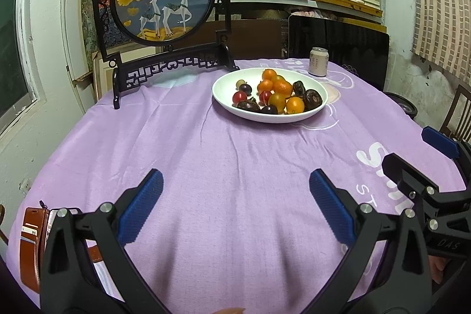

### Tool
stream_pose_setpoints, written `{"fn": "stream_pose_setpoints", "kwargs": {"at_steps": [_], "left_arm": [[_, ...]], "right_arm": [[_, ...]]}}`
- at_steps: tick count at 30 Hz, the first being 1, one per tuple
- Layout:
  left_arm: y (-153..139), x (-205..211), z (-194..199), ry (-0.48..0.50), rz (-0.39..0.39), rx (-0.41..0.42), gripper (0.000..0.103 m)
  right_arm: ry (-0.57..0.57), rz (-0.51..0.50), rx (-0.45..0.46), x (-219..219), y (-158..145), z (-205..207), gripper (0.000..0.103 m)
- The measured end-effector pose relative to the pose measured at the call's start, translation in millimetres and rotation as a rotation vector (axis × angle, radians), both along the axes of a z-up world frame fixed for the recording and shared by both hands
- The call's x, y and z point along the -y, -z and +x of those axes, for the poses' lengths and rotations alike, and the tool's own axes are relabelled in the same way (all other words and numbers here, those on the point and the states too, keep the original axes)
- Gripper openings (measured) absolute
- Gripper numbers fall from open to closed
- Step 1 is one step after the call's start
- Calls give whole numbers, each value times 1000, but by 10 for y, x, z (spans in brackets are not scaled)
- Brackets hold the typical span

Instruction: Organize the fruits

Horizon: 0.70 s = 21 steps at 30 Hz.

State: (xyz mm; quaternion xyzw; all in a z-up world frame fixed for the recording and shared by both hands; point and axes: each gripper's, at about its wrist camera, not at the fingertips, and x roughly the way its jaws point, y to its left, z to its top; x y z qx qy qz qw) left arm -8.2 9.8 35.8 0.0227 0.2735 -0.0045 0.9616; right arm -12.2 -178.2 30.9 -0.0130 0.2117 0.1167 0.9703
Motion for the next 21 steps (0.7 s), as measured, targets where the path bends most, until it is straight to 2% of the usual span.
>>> {"fn": "stream_pose_setpoints", "kwargs": {"at_steps": [21], "left_arm": [[3,5,-2,1,0,-5,101]], "right_arm": [[-2,-1,-1,6,8,5,102]]}}
